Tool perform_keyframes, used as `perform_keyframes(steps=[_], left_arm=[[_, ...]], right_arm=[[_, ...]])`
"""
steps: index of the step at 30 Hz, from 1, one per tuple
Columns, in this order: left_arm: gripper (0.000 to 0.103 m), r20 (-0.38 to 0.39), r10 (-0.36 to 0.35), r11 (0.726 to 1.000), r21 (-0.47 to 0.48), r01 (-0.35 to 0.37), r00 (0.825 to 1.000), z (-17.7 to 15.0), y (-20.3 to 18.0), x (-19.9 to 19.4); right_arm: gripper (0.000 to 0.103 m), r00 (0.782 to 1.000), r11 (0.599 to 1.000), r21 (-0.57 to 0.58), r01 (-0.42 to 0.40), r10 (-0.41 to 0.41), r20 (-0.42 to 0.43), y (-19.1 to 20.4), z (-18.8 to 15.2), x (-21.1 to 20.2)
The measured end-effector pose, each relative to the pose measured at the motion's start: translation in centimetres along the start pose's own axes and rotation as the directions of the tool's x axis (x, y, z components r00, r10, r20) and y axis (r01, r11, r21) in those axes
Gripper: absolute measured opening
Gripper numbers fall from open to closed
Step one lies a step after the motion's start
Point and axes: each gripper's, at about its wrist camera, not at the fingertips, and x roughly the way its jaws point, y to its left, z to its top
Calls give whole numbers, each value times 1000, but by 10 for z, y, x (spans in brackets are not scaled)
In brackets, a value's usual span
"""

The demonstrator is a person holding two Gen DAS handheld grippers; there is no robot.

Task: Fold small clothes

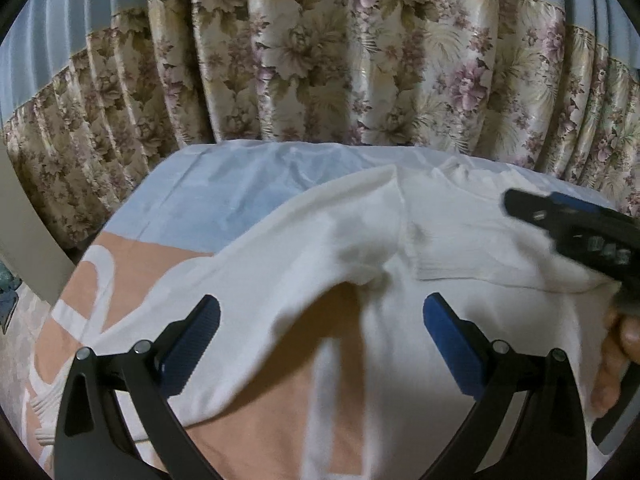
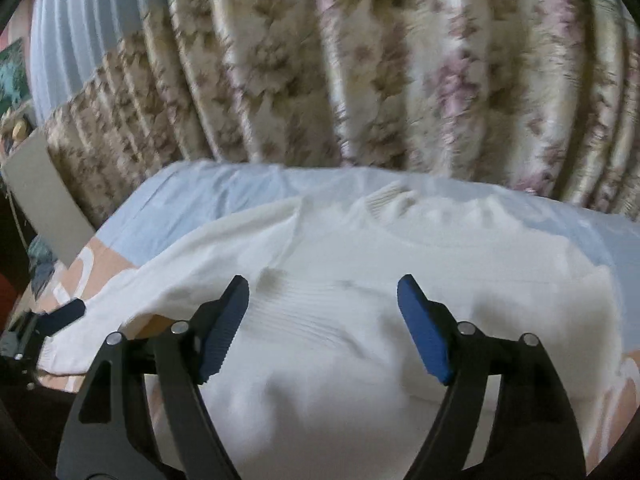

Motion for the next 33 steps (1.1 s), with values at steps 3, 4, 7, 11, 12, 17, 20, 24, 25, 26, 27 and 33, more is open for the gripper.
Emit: perform_keyframes(steps=[3, 4, 7, 11, 12, 17, 20, 24, 25, 26, 27, 33], left_arm=[[102, -18, -26, 1000, 6, 26, 1000, 6, -17, 10], [102, -18, -32, 999, 9, 32, 999, 8, -23, 13], [102, -45, -66, 998, 0, 66, 997, 18, -41, 28], [102, -67, -78, 996, 28, 80, 995, 30, -71, 51], [102, -70, -86, 996, 33, 88, 994, 33, -80, 59], [81, -179, -99, 994, 24, 105, 979, 28, -103, 101], [58, -148, -106, 994, 20, 110, 983, 28, -108, 99], [22, -113, -135, 988, 60, 142, 984, 30, -121, 92], [17, -106, -128, 989, 65, 135, 986, 30, -122, 91], [16, -98, -112, 990, 72, 119, 989, 32, -122, 90], [16, -86, -87, 992, 80, 94, 992, 34, -121, 91], [36, -27, 95, 992, 84, -92, 995, 47, -95, 94]], right_arm=[[78, 996, 997, 6, 80, -80, 26, -32, -6, -18], [78, 995, 995, 18, 96, -96, 24, -44, -9, -24], [79, 991, 990, 51, 133, -135, 18, -78, -23, -38], [83, 983, 977, 113, 180, -182, 7, -121, -45, -56], [85, 981, 974, 121, 193, -194, 3, -128, -50, -57], [86, 980, 967, 156, 200, -199, -21, -151, -65, -60], [87, 981, 969, 153, 194, -193, -24, -155, -68, -59], [87, 982, 969, 159, 187, -186, -26, -158, -70, -55], [87, 983, 970, 162, 184, -182, -25, -158, -69, -54], [87, 983, 969, 160, 186, -184, -25, -158, -69, -54], [87, 981, 969, 159, 192, -191, -22, -158, -67, -54], [89, 974, 960, 161, 228, -227, -23, -163, -59, -53]])
